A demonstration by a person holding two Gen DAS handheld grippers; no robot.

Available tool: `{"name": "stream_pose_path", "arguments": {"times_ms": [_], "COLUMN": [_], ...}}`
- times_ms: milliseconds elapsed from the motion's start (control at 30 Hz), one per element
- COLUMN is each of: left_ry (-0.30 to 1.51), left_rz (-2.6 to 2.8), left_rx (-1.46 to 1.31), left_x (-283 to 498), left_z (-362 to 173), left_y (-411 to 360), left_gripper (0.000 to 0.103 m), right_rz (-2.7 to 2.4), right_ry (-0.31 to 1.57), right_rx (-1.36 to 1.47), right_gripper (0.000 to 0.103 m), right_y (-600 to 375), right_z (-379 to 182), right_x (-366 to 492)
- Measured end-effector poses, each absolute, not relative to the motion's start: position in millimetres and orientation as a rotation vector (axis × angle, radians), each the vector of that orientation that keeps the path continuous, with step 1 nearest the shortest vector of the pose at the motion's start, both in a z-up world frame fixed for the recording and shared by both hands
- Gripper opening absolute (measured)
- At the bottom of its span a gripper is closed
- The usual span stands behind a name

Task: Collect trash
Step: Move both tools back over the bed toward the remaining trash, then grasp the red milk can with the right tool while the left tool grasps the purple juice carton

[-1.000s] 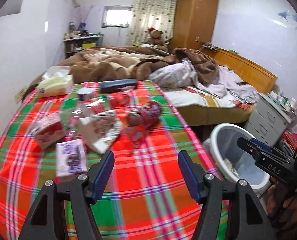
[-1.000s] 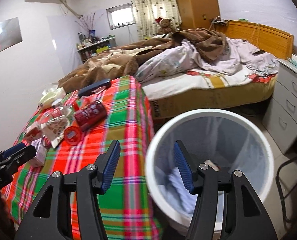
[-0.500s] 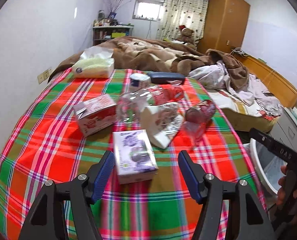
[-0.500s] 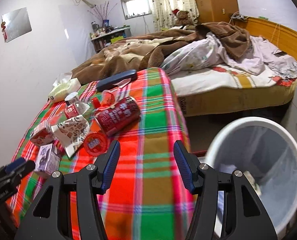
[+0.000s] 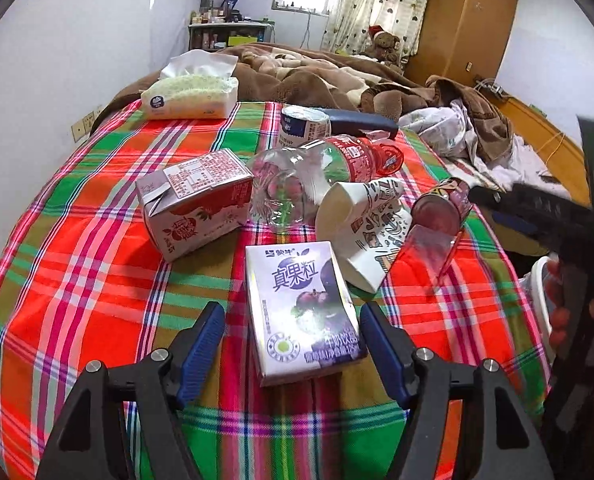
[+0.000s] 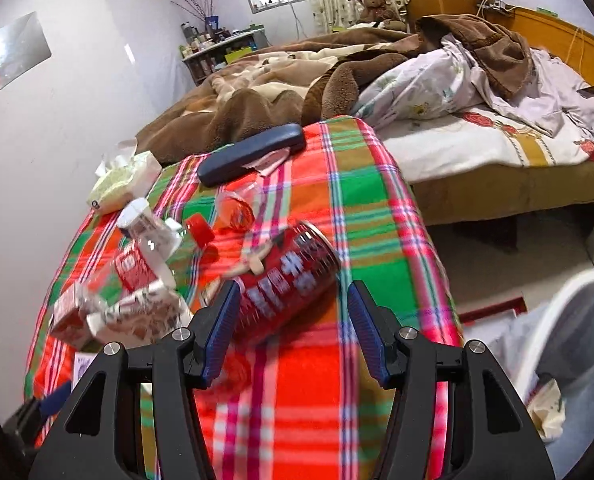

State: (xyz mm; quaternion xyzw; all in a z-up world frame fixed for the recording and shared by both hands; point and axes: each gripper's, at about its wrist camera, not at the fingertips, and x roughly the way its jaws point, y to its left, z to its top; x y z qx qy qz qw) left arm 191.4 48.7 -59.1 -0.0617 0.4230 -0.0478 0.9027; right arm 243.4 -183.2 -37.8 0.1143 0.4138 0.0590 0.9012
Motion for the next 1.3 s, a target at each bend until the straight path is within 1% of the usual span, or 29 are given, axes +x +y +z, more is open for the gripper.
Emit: {"name": "stream_pose_path", "arguments": {"times_ms": [67, 100, 233, 600, 800, 967, 1000, 1033, 1067, 1100, 1300], "left_ry": [0.887, 0.891, 0.893, 0.918, 0.920, 0.925, 0.924, 0.926, 0.926, 0.926, 0.921], "left_rz": [-0.099, -0.100, -0.096, -0.075, -0.064, -0.063, -0.061, -0.062, -0.059, -0.059, -0.057], "left_rx": [-0.133, -0.143, -0.143, -0.155, -0.150, -0.150, -0.145, -0.143, -0.142, -0.142, -0.142], "left_x": [196, 198, 205, 213, 219, 222, 222, 223, 224, 224, 221], "left_z": [-62, -63, -64, -71, -72, -74, -74, -75, -75, -75, -73], "left_y": [51, 52, 57, 68, 69, 66, 65, 65, 65, 65, 65], "left_gripper": [0.070, 0.070, 0.070, 0.070, 0.070, 0.070, 0.069, 0.067, 0.061, 0.057, 0.057], "right_rz": [0.124, 0.122, 0.103, 0.091, 0.059, 0.070, 0.070, 0.073, 0.081, 0.085, 0.084], "right_ry": [0.872, 0.879, 0.904, 0.983, 0.970, 0.959, 0.955, 0.952, 0.949, 0.948, 0.936], "right_rx": [0.255, 0.268, 0.284, 0.145, 0.079, 0.099, 0.096, 0.096, 0.100, 0.102, 0.106], "right_gripper": [0.069, 0.069, 0.069, 0.070, 0.070, 0.070, 0.070, 0.066, 0.057, 0.054, 0.054], "right_y": [-181, -180, -176, -148, -155, -163, -162, -161, -162, -161, -162], "right_z": [-39, -40, -44, -56, -58, -59, -59, -59, -58, -59, -60], "right_x": [252, 255, 266, 275, 261, 261, 262, 262, 261, 262, 260]}}
